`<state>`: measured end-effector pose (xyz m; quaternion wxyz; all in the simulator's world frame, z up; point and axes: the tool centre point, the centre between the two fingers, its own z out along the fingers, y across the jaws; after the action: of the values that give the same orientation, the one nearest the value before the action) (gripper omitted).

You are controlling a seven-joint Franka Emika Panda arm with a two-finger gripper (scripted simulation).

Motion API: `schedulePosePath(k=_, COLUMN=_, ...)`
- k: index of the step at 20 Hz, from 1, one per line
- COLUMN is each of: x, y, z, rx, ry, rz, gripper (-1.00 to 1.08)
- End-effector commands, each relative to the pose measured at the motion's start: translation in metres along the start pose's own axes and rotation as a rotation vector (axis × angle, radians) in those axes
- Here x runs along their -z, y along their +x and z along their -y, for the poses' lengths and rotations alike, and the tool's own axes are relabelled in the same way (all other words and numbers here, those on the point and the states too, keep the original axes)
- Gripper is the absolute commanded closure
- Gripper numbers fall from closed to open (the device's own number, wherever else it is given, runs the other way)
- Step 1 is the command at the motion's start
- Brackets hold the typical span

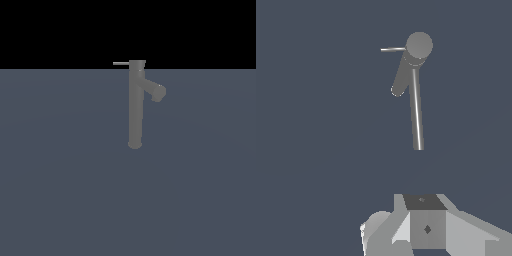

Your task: Turn on the faucet by rotating a designated handle.

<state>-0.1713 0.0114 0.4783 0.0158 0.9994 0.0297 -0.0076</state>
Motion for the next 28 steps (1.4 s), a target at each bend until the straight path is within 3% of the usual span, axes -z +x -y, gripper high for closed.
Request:
schedulePosePath(k=1, x=-0.008, y=0.022, z=0.000, rx=0.008, ry=0.003, rz=-0.001, gripper=1.08)
schedulePosePath(k=19, x=-0.100, y=0.170, z=0.003, rx=0.057, ry=0.023, rz=-0.012, gripper=1.08)
schedulePosePath(k=28, x=-0.152, y=0.217, z=0.005, rx=0.073, ry=0.029, rz=-0.016, gripper=1.08)
